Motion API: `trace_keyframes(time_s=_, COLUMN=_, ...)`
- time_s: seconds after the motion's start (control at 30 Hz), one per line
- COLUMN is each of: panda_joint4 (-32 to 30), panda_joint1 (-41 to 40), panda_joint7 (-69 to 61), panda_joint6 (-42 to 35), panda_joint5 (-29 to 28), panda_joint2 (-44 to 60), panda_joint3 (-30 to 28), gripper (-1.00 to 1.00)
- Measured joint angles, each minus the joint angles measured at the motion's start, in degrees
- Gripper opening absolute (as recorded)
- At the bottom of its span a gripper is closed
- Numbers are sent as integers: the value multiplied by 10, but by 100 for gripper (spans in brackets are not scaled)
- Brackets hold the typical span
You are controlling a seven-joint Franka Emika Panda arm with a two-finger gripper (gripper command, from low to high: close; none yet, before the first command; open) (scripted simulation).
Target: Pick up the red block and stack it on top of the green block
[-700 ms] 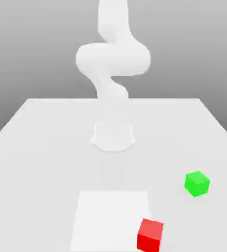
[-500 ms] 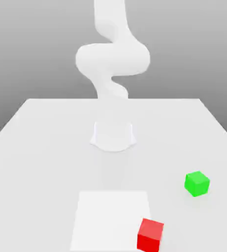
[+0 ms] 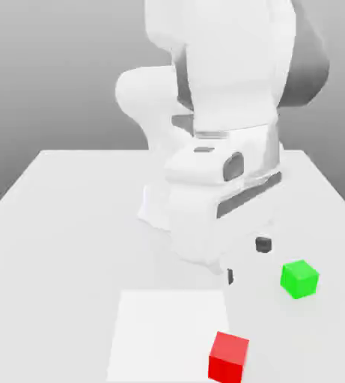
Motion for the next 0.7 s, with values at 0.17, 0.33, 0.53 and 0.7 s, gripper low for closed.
trace_keyframes(time_s=0.17, panda_joint4=-13, panda_joint1=-1, panda_joint7=-71, panda_joint6=43, panda_joint5=-34, panda_joint2=97, panda_joint3=9, gripper=0)
trace_keyframes(time_s=0.33, panda_joint4=0, panda_joint1=-17, panda_joint7=-96, panda_joint6=120, panda_joint5=-19, panda_joint2=195, panda_joint3=30, gripper=-100)
trace_keyframes(time_s=0.53, panda_joint4=1, panda_joint1=-18, panda_joint7=-97, panda_joint6=125, panda_joint5=-17, panda_joint2=203, panda_joint3=32, gripper=-100)
trace_keyframes(time_s=0.7, panda_joint4=-12, panda_joint1=-7, panda_joint7=-82, panda_joint6=61, panda_joint5=-38, panda_joint2=126, panda_joint3=16, gripper=-100)
